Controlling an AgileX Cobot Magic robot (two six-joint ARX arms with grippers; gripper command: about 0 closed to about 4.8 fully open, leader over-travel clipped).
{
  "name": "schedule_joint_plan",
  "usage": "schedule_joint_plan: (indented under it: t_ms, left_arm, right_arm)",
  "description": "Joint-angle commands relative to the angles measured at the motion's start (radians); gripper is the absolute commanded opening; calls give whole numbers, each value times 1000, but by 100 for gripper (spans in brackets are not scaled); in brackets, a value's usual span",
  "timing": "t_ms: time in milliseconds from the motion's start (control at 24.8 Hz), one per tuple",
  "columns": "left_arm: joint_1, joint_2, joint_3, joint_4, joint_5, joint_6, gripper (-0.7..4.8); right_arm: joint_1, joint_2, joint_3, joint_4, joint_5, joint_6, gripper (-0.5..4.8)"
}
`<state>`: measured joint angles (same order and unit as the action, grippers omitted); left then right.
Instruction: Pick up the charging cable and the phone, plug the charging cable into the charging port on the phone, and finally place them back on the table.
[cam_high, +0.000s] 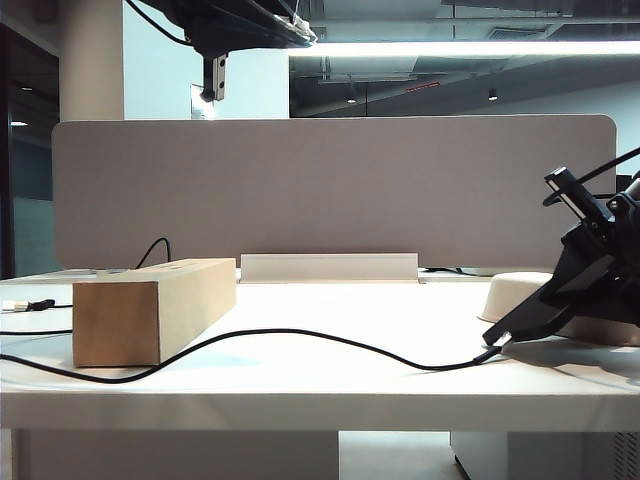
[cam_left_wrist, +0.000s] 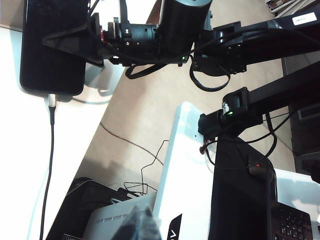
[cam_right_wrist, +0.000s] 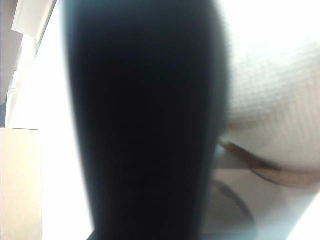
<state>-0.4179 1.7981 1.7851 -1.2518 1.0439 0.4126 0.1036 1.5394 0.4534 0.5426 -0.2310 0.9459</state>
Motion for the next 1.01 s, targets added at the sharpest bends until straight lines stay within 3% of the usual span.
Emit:
schedule_joint_plan:
  t_ms: [40, 121, 282, 363, 443, 766, 1007]
  left_arm:
    - [0, -8, 2, 0, 3, 6, -6]
    - [0, -8, 2, 0, 3, 6, -6]
    - [0, -9, 2, -2, 3, 6, -6]
    - [0, -9, 2, -16, 3, 6, -6]
    - [0, -10, 2, -21, 3, 6, -6]
    - [1, -26, 2, -27, -3, 6, -6]
    - [1, -51, 2, -27, -23, 6, -6]
  right_arm:
    - [1, 0, 0, -67, 28, -1, 127]
    - [1, 0, 0, -97, 32, -1, 185]
    - [1, -1, 0, -139, 35, -4, 192]
    - [1, -2, 0, -166, 39, -4, 271]
    - [1, -4, 0, -180, 43, -4, 307]
    - [-2, -19, 0, -250, 47, -35, 317]
    - [-83, -145, 0, -403, 45, -93, 317]
